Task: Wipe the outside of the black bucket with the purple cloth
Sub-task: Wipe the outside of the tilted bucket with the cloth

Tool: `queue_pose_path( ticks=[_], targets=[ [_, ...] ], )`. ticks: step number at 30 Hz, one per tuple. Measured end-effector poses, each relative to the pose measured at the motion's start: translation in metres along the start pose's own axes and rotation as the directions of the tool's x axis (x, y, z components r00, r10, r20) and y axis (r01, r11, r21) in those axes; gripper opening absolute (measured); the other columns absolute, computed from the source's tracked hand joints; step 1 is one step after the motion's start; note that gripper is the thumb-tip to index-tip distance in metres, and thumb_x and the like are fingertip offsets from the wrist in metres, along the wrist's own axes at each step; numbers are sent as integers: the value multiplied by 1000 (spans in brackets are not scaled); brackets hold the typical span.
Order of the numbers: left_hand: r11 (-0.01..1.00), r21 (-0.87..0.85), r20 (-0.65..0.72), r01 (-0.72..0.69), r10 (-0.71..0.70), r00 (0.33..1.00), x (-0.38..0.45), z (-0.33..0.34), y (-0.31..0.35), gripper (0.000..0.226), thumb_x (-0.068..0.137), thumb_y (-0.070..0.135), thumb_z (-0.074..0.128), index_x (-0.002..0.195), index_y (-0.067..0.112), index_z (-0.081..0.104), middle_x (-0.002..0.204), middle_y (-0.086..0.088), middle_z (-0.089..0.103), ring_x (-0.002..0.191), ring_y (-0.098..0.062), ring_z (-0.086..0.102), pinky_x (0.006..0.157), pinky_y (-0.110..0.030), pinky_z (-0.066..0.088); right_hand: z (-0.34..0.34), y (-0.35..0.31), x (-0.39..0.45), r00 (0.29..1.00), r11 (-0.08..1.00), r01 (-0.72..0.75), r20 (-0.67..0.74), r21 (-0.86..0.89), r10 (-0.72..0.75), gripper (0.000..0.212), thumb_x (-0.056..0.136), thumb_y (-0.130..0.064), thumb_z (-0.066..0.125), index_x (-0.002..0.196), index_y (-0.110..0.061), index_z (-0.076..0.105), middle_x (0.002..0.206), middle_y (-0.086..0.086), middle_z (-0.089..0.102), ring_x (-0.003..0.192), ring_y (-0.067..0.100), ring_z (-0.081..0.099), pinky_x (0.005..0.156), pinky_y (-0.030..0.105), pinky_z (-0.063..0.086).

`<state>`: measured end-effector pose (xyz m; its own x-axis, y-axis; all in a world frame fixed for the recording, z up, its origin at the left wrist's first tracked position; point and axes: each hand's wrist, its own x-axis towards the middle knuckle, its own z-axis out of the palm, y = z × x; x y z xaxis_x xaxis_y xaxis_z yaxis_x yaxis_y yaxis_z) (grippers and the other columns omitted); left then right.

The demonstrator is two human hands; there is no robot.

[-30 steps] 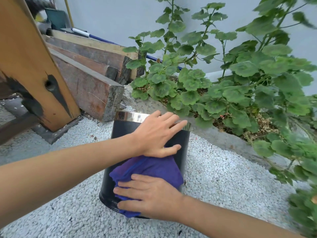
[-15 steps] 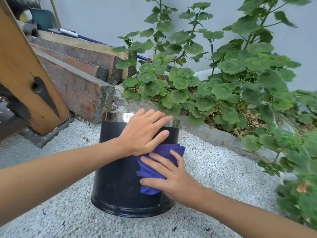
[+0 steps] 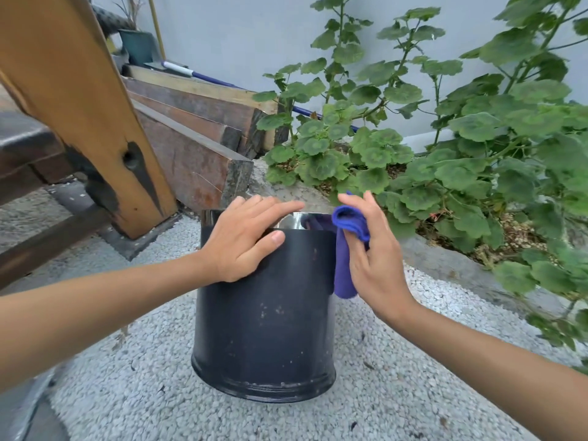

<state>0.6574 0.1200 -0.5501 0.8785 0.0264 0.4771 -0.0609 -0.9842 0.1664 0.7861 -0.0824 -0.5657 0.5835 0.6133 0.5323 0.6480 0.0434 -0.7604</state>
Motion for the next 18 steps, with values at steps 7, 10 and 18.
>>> queue_pose_path(
  ticks=[7,10,18],
  targets=[
    [977,-186,-70,104,-119,990,-10,-12,-9,55,102,45,20,140,25,54,100,7,60,87,-17,53,75,-42,34,37,1,7,885,912,381,346,-153,-312,70,92,-27,76,151,-36,41,169,29,-4,159,31,10,117,40,42],
    [955,-244,-78,168,-192,978,-14,-14,-13,53,100,42,23,140,26,56,100,10,61,88,-14,52,79,-43,34,50,4,2,894,911,348,372,-220,-251,98,79,-33,89,157,-15,33,172,20,0,158,11,9,107,42,50],
    [927,-297,-24,228,-246,969,-6,-11,-14,58,96,52,24,136,27,59,100,5,64,94,-15,56,85,-41,34,82,4,-12,977,794,163,208,-585,-47,79,87,-64,62,153,-61,20,169,23,-19,154,44,-23,117,70,10]
  ],
)
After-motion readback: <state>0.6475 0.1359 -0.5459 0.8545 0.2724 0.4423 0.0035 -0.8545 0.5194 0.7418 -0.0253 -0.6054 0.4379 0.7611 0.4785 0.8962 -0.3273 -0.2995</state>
